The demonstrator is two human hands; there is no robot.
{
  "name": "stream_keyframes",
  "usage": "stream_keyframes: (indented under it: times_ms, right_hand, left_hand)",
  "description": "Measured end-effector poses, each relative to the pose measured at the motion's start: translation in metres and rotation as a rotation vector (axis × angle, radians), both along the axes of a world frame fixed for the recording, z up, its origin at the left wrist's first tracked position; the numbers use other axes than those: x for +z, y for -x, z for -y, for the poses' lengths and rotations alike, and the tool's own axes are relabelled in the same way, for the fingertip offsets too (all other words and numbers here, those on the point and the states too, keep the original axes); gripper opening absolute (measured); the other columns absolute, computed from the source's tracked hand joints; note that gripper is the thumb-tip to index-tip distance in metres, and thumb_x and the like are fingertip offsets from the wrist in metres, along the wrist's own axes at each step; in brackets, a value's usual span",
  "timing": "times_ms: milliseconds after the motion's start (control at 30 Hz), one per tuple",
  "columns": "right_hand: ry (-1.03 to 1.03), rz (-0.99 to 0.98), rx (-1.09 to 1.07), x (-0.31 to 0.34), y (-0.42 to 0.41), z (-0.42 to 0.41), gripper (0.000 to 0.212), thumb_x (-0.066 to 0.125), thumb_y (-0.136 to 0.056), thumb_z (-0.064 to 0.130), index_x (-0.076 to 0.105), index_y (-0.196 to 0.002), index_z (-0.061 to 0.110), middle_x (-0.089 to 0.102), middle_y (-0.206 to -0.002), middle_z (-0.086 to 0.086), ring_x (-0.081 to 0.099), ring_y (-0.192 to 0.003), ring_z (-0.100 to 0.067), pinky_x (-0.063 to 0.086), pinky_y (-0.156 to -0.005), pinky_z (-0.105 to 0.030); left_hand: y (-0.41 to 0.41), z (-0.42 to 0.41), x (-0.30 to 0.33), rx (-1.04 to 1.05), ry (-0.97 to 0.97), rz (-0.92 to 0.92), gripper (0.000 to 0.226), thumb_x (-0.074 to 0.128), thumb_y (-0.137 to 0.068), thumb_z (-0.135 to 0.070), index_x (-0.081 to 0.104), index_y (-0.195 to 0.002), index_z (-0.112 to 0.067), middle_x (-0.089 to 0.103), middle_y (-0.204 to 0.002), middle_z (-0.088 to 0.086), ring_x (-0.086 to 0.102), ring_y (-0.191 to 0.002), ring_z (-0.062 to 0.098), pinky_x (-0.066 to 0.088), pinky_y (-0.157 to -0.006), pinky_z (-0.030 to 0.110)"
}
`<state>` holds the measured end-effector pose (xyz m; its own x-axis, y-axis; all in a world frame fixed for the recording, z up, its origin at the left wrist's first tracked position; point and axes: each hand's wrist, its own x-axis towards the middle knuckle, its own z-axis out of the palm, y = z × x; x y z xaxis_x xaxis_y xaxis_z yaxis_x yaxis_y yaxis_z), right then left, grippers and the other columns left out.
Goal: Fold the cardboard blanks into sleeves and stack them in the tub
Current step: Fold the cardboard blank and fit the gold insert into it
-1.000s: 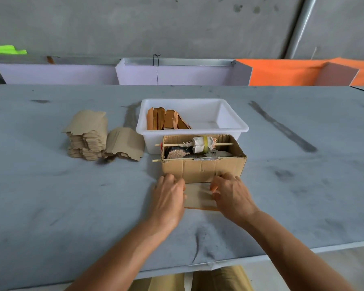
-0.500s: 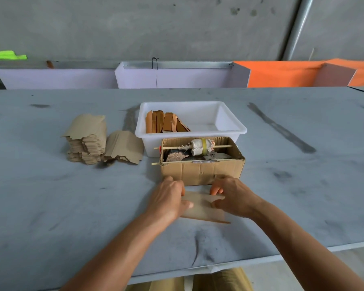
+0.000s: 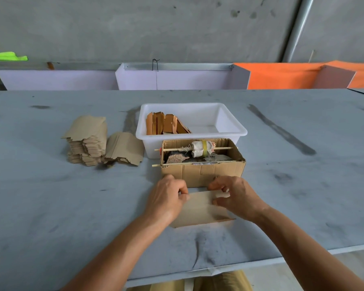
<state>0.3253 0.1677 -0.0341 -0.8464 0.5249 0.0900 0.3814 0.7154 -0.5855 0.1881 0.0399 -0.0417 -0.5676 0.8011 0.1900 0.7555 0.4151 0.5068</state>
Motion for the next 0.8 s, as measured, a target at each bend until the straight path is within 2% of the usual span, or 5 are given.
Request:
stream_keyframes:
  times_ms: [400,500,600,667,800]
  right_hand:
    - [-0.204,-0.055,-0.002,-0.011,0.004,0.002,0.015,0.068,-0.081,0.001,0.076,-0.081,0.014,0.068,-0.085,0.001,0.057,-0.086,-0.017,0.048,-0.075,-0.025]
    - [-0.458,-0.146,0.107,-0.009,0.002,0.004,0.018,0.076,-0.067,-0.006,0.073,-0.063,0.011,0.065,-0.067,-0.003,0.061,-0.075,-0.028,0.052,-0.061,-0.033]
    - [-0.738,-0.073,0.191,-0.008,0.001,0.008,0.025,0.083,-0.053,-0.005,0.07,-0.057,0.016,0.058,-0.059,0.0,0.057,-0.061,-0.023,0.048,-0.05,-0.029]
    - [-0.816,0.01,0.216,-0.006,-0.001,0.012,0.024,0.086,-0.052,0.001,0.069,-0.054,0.017,0.057,-0.058,0.001,0.056,-0.06,-0.02,0.046,-0.048,-0.027]
    - [-0.86,0.092,0.19,-0.008,-0.005,0.019,0.022,0.083,-0.053,0.005,0.069,-0.054,0.022,0.057,-0.059,0.003,0.056,-0.06,-0.017,0.044,-0.047,-0.025]
  left_hand:
    - [0.001,-0.001,-0.008,-0.125,-0.051,-0.131,0.009,0.063,-0.087,-0.013,0.071,-0.091,-0.017,0.061,-0.091,-0.002,0.052,-0.095,0.015,0.04,-0.077,0.026]
    - [-0.002,0.0,-0.003,-0.217,-0.02,-0.308,0.013,0.062,-0.086,-0.007,0.071,-0.088,-0.016,0.061,-0.088,0.0,0.051,-0.094,0.016,0.038,-0.069,0.025]
    - [-0.005,0.004,0.009,-0.367,0.013,-0.506,0.015,0.072,-0.057,0.0,0.069,-0.059,-0.014,0.055,-0.059,0.001,0.058,-0.063,0.019,0.038,-0.043,0.022]
    - [-0.006,0.006,0.013,-0.406,0.108,-0.629,0.013,0.074,-0.048,-0.009,0.063,-0.047,-0.017,0.053,-0.053,-0.003,0.058,-0.057,0.015,0.037,-0.041,0.018]
    - [-0.014,0.009,0.018,-0.435,0.316,-0.705,0.005,0.073,-0.066,-0.016,0.069,-0.065,-0.018,0.059,-0.074,-0.003,0.058,-0.083,0.016,0.038,-0.057,0.025]
